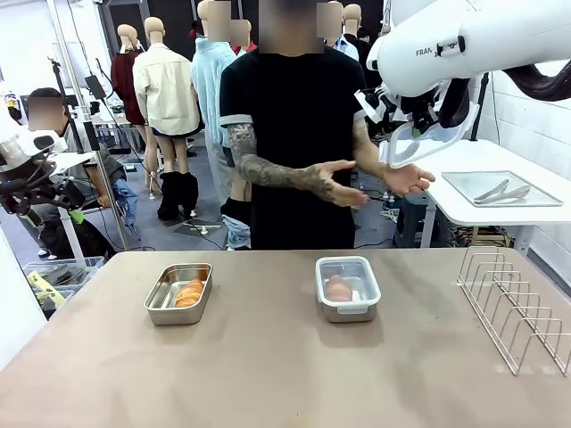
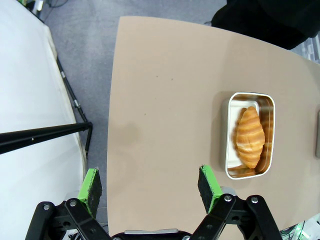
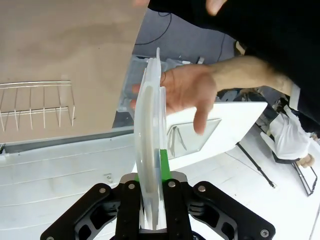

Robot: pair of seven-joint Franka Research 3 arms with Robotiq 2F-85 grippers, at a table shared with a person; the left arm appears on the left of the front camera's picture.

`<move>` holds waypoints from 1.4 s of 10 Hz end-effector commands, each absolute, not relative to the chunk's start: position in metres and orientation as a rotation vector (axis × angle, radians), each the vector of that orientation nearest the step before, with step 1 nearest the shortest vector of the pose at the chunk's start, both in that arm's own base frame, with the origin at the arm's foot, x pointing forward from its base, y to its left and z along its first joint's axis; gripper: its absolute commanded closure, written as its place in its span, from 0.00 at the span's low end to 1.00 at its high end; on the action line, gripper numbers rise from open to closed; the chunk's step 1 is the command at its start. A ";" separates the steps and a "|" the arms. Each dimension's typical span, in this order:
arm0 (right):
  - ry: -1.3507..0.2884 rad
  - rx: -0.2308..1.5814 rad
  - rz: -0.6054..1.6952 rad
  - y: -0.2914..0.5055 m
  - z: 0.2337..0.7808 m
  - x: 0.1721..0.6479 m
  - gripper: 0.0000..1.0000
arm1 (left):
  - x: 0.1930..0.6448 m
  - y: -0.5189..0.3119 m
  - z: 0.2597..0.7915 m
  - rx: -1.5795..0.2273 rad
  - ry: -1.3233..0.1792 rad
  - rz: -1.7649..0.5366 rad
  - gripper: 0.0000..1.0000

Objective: Place the bread in airtight containers.
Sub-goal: Release when the human grabs the Airtight Container lid.

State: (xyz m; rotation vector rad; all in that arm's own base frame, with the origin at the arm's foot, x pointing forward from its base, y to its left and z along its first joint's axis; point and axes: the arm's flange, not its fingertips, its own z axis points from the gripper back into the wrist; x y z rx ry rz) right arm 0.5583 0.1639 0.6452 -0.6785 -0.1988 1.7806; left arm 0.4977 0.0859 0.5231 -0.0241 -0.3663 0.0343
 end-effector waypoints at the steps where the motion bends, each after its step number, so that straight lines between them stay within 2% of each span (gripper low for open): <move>1: -0.210 -0.685 1.786 0.165 0.645 0.560 1.00 | 0.497 0.087 0.525 -0.023 -0.369 0.041 0.00; 3: -0.290 -0.743 1.899 0.170 0.645 0.575 1.00 | 0.497 0.087 0.525 -0.023 -0.369 0.041 0.00; 4: -0.298 -0.701 1.959 0.174 0.646 0.583 1.00 | 0.497 0.087 0.525 -0.023 -0.369 0.041 0.00; 12: -0.251 -0.716 1.988 0.175 0.644 0.580 1.00 | 0.497 0.087 0.525 -0.023 -0.369 0.041 0.00; 14: -0.231 -0.646 1.977 0.163 0.651 0.562 0.61 | 0.497 0.087 0.525 -0.023 -0.369 0.041 0.00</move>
